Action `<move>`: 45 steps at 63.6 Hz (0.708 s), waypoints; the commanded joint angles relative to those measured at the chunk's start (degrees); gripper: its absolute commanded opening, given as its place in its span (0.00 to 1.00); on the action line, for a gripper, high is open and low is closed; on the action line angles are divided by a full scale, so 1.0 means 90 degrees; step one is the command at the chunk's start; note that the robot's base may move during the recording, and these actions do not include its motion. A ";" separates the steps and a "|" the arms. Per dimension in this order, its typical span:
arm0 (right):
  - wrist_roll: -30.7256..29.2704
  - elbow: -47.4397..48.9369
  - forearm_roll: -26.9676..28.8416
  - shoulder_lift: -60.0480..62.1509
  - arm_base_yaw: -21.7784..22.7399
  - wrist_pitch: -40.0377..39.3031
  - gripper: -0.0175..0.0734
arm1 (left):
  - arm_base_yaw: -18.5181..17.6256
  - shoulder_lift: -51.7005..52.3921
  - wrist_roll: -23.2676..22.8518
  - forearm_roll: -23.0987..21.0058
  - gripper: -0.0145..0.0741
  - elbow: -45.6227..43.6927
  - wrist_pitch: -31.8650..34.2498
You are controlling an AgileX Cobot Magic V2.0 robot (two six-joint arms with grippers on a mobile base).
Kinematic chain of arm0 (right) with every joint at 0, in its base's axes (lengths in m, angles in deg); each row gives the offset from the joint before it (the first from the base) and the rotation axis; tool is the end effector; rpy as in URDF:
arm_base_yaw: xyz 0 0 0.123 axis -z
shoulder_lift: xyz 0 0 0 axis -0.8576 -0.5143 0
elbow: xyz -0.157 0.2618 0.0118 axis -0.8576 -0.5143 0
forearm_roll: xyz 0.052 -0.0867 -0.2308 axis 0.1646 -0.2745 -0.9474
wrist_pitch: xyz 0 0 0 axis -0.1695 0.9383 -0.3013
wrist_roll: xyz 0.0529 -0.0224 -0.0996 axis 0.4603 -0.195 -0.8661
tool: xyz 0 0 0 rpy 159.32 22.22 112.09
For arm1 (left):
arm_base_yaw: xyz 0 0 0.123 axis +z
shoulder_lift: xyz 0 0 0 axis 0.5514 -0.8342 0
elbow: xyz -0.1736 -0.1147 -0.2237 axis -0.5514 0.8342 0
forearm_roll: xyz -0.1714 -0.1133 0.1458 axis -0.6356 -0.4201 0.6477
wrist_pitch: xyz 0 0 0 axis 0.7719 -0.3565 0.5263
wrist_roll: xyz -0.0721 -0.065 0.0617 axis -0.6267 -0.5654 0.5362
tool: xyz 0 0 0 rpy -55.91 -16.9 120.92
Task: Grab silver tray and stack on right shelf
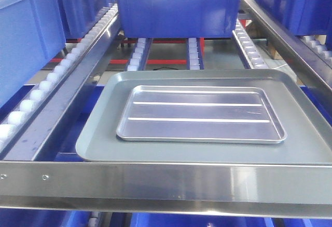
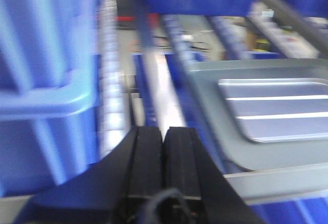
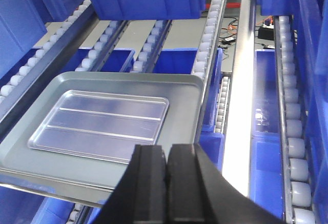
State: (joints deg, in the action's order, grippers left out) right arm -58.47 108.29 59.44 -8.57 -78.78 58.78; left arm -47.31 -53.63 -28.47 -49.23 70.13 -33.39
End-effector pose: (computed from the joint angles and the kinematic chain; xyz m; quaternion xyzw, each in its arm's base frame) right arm 0.0255 -0.0058 0.2957 -0.0192 0.7745 0.1221 0.6204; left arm 0.0436 -0.0151 0.2338 0.0876 0.7432 -0.1070 0.6546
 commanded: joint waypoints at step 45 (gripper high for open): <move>-0.0070 0.0163 -0.0153 -0.0100 0.0026 -0.0529 0.25 | 0.1088 0.0095 0.0052 -0.0158 0.06 0.1445 0.3095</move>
State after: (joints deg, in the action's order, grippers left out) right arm -58.47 108.29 59.44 -8.57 -78.78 58.78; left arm -37.59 -53.63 -27.93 -50.16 82.00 -10.97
